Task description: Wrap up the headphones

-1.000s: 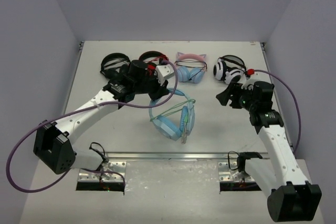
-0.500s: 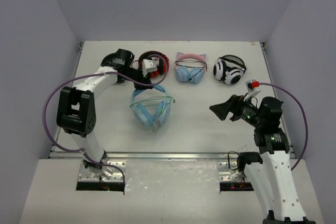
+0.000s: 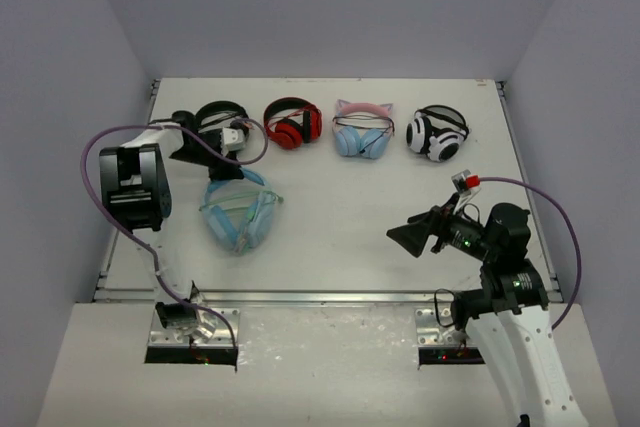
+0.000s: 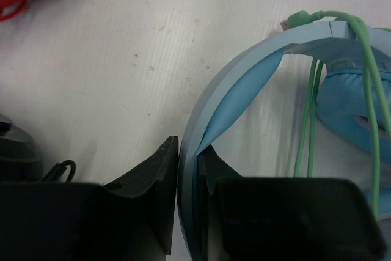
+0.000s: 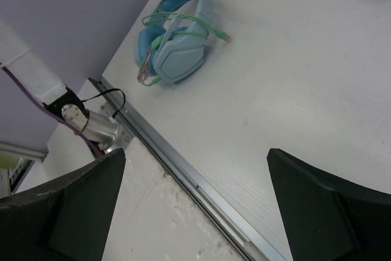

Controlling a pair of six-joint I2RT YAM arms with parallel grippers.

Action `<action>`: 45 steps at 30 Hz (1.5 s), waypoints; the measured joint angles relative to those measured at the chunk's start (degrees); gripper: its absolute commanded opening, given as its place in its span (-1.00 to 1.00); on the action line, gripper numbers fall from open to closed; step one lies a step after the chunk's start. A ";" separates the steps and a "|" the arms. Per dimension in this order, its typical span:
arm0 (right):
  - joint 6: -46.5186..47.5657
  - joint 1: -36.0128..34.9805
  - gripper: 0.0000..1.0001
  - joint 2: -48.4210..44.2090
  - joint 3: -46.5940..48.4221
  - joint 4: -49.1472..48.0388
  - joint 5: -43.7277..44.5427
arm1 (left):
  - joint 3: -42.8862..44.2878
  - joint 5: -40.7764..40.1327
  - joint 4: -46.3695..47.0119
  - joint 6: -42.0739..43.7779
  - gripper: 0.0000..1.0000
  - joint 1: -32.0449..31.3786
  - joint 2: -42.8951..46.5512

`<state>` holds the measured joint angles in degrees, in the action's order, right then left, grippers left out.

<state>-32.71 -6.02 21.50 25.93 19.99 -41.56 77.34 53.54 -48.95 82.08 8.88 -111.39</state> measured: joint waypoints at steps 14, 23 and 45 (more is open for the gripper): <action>4.24 -5.77 0.98 0.44 0.00 1.05 5.51 | 3.93 -2.73 -6.16 8.11 -0.99 7.28 -7.89; 4.22 -5.77 0.98 1.07 0.00 0.02 5.25 | 13.86 -0.24 -11.82 12.57 -0.96 6.67 -15.67; 4.13 -5.77 0.98 0.57 0.02 -1.75 3.54 | -2.64 4.35 7.41 -3.98 1.00 7.98 3.50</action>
<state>-28.58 -11.79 22.06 25.96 18.24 -38.02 74.70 57.89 -41.54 78.11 16.86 -107.90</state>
